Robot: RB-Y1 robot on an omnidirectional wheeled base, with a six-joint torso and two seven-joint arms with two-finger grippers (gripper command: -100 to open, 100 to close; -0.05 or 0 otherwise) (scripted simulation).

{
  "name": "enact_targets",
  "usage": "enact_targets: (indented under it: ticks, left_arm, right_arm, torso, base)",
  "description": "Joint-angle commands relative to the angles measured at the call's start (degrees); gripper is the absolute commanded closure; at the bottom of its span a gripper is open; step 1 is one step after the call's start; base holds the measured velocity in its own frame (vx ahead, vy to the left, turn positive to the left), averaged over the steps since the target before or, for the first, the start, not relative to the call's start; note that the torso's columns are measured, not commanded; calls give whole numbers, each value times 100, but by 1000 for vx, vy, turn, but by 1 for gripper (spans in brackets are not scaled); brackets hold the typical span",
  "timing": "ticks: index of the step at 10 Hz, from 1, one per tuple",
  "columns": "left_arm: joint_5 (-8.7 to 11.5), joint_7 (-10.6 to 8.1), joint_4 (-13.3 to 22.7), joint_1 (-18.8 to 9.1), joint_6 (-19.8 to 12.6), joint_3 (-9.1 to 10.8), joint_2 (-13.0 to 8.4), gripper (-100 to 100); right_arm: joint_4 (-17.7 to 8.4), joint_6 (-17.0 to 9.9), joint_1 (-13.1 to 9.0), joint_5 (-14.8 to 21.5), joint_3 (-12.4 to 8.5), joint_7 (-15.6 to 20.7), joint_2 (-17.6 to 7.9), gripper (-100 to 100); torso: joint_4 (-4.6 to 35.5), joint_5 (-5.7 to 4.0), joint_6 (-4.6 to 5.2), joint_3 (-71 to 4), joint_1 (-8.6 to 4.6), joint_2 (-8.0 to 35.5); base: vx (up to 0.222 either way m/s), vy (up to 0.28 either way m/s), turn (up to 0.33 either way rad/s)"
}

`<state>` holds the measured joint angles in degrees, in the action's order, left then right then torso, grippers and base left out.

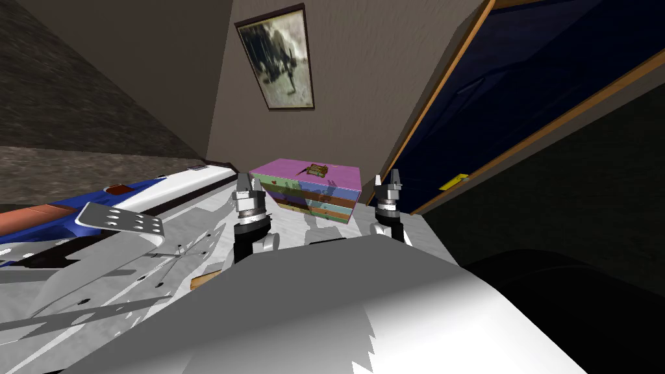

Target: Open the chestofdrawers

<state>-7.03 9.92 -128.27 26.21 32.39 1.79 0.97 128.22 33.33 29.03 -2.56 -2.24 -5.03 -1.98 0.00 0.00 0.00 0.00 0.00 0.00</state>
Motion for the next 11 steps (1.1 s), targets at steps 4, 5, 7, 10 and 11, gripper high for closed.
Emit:
enact_targets:
  ticks: [4,5,7,10,11]
  left_arm:
    - [0,0,-1,0,0,0,0,0]
    - [0,0,-1,0,0,0,0,0]
    - [0,0,-1,0,0,0,0,0]
    - [-9,8,55,-15,-9,-4,-199,-100]
    - [-17,16,111,-29,-18,-9,-337,-100]
  right_arm:
    - [1,0,0,0,0,0,0,0]
    - [1,0,0,0,0,0,0,0]
    - [2,0,0,0,0,0,0,0]
    - [2,1,0,0,0,0,0,0]
    - [0,0,0,0,0,0,0,0]
  torso:
    - [1424,0,0,-2850,0,1422]
    - [1846,0,0,-3692,0,1845]
    - [2691,0,0,-5381,0,2693]
    - [3960,0,0,-7919,0,3962]
    - [4148,0,0,-8315,-1,4152]
  base:
    - [0,0,0]
    - [0,0,0]
    - [0,0,0]
    - [5,-3,-3]
    - [23,-23,-15]
